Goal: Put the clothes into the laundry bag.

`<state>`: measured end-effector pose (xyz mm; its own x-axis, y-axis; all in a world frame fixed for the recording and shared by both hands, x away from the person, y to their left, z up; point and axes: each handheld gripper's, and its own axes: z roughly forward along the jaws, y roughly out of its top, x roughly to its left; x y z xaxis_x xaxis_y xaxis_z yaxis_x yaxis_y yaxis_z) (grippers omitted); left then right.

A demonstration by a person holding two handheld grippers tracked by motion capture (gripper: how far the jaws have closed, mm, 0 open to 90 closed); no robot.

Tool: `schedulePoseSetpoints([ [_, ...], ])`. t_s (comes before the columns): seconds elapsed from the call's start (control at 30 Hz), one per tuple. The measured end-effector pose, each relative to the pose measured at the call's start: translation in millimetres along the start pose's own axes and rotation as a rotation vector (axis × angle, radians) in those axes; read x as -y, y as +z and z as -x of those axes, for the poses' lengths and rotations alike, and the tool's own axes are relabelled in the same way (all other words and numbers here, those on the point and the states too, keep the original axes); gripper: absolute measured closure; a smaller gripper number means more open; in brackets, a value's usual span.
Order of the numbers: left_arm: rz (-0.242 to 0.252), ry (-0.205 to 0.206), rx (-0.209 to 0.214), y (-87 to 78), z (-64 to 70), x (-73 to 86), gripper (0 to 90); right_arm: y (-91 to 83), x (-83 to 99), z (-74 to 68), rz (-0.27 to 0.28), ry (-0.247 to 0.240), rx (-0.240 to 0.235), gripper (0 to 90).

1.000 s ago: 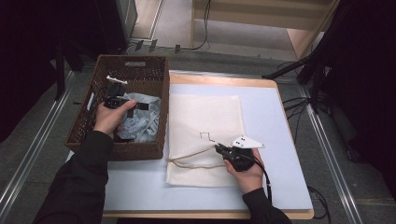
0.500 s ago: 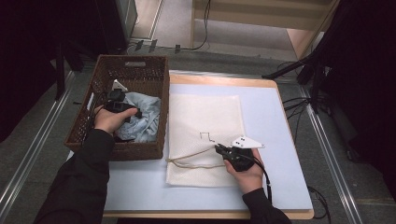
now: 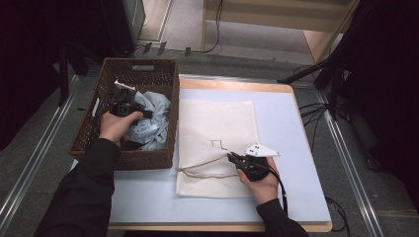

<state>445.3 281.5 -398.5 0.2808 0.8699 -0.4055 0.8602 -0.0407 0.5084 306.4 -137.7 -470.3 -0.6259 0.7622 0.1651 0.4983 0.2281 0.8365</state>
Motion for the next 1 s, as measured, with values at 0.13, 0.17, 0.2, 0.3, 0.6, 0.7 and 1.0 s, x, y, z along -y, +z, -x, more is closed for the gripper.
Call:
schedulePoseSetpoints([
  [0.13,-0.068,0.037,0.093,7.5,7.1,0.3,37.7,-0.1,-0.2,0.5,0.002,-0.001,-0.001,86.9],
  [0.17,-0.079,0.048,0.102,8.8,8.5,0.0,31.8,-0.2,-0.2,0.5,0.002,0.0,0.0,86.9],
  [0.2,-0.086,0.054,0.106,9.9,9.4,-0.3,26.7,0.0,-0.2,0.5,0.0,-0.001,0.001,86.9],
  [0.3,-0.11,0.067,0.114,13.1,11.6,-0.7,16.2,-0.2,-0.2,0.0,0.0,0.001,0.001,86.9],
  [0.6,-0.224,0.203,-0.015,30.0,26.8,2.5,0.0,-0.7,-0.4,0.2,0.002,-0.002,0.0,86.9],
  [0.7,-0.259,0.198,-0.087,35.2,24.9,3.4,0.0,-0.6,-0.3,0.2,0.002,-0.002,-0.001,86.9],
  [1.0,-0.261,0.252,-0.17,44.9,25.7,9.5,0.0,-0.9,-0.1,-0.1,0.0,-0.002,-0.002,86.9],
])
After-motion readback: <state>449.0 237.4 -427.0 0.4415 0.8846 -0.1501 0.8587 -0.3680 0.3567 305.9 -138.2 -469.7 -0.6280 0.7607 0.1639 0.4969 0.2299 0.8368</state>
